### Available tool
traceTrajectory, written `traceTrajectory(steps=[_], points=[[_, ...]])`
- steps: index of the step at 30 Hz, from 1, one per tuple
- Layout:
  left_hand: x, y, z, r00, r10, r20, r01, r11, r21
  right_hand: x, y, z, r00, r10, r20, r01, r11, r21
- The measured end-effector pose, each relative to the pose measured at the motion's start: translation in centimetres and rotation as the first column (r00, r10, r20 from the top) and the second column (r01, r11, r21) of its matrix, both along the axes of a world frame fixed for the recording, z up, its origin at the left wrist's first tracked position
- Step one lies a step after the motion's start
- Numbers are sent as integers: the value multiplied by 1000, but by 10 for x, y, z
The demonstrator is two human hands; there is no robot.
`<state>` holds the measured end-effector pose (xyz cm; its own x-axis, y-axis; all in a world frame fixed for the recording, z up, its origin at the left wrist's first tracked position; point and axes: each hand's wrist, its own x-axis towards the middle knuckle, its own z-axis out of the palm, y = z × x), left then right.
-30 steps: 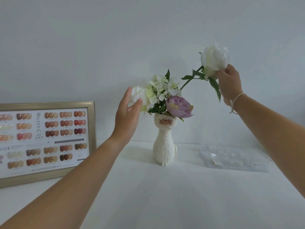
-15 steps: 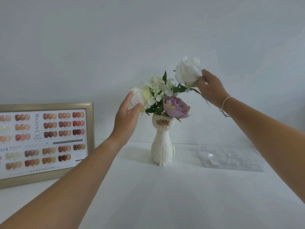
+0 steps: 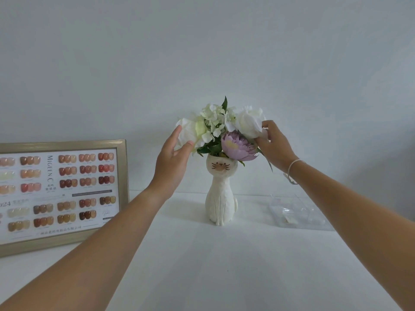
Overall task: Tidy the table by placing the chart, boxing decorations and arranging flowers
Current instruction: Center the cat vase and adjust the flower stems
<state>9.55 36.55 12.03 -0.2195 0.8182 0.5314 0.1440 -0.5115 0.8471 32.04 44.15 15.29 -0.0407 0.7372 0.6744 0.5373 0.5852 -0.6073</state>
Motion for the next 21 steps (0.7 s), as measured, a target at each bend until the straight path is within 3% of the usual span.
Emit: traceTrajectory(steps=[4, 11, 15, 21], points=[[-1, 0, 1, 1000, 6, 5, -6, 1000, -1, 0, -4, 1, 988, 37, -153, -34, 999, 21], [0, -3, 0, 1000, 0, -2, 0, 1000, -12, 0, -5, -4, 999, -30, -33, 28, 998, -64], [-3, -9, 1, 1000, 1, -16, -2, 1000, -12, 4, -15, -3, 994, -6, -107, -6, 994, -113], [-4, -28, -3, 999, -14, -29, 13, 1000, -8, 13, -42, 0, 988, -49, -148, 44, 998, -39]])
